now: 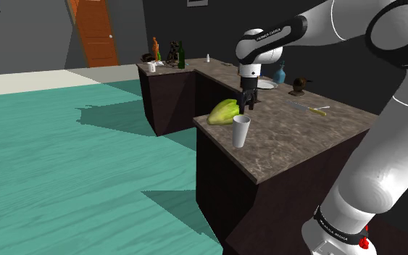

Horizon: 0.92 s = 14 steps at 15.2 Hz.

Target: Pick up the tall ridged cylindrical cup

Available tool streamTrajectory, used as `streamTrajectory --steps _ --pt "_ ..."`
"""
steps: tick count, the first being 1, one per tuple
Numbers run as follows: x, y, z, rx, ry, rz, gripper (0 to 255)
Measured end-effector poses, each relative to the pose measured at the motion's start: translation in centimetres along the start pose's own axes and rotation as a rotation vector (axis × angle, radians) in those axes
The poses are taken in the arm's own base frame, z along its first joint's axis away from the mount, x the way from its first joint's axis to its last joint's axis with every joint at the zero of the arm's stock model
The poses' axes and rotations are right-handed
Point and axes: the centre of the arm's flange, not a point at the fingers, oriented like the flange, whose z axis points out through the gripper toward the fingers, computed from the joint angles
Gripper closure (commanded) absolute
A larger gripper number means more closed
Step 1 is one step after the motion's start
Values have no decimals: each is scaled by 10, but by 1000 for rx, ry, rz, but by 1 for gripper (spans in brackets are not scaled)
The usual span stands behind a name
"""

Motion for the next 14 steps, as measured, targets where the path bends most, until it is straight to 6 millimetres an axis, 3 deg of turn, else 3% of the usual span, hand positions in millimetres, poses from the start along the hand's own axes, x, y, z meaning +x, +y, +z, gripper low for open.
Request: streamTrajectory --steps 4,10,11,14 --pt "19 25 27 -3 -38 9 0" --pt "24 29 59 -3 -41 10 0" --pt "24 29 61 -3 -41 10 255" --pt "25 30 62 -3 -41 10 255"
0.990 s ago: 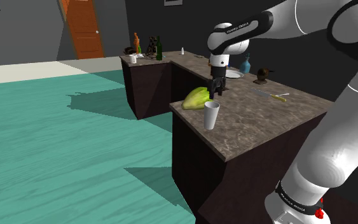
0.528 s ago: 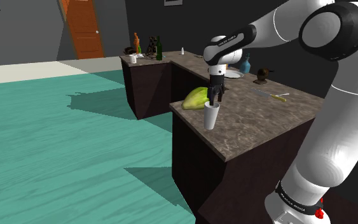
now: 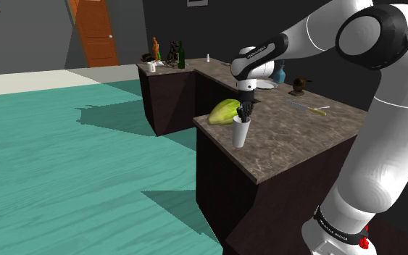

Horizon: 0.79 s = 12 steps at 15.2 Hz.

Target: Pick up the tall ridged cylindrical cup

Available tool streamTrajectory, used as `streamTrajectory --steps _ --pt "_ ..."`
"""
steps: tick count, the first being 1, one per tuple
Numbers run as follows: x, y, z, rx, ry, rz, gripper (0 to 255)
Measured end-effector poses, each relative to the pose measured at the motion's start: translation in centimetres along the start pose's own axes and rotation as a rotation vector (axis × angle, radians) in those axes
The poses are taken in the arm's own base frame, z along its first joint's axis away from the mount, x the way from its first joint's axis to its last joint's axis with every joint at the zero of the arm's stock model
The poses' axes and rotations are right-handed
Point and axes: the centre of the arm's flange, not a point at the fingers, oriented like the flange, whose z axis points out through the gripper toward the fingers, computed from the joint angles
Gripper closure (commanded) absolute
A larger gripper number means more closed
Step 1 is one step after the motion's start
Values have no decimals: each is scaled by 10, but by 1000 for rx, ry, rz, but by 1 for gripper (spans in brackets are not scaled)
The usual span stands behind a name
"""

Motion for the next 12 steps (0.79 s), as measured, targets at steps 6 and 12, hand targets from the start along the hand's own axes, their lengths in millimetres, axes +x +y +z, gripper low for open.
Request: streamTrajectory --steps 6,12 --pt "0 0 0 0 0 0 255" --pt "-4 -2 -20 0 0 0 255"
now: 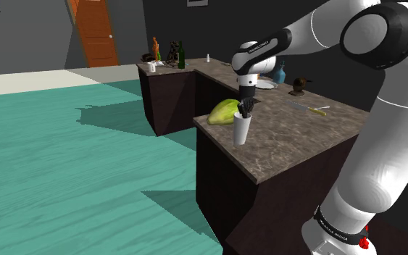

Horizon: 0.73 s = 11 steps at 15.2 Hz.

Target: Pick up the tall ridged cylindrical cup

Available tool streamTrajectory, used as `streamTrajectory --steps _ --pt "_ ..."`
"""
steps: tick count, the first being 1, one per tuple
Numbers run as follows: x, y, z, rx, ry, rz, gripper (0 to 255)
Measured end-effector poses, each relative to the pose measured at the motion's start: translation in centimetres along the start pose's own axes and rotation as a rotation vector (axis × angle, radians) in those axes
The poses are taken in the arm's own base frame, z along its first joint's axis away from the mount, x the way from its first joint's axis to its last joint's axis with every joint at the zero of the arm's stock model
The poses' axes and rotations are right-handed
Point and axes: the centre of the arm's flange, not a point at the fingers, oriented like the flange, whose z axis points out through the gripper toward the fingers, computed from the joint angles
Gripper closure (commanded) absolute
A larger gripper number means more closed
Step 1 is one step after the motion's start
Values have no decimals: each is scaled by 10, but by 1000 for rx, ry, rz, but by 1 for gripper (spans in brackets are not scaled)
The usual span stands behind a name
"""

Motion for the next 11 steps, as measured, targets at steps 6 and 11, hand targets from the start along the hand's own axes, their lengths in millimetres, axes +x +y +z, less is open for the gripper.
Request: streamTrajectory --steps 6,11 --pt "-5 -4 -31 0 0 0 255" --pt "-10 -7 -53 0 0 0 255"
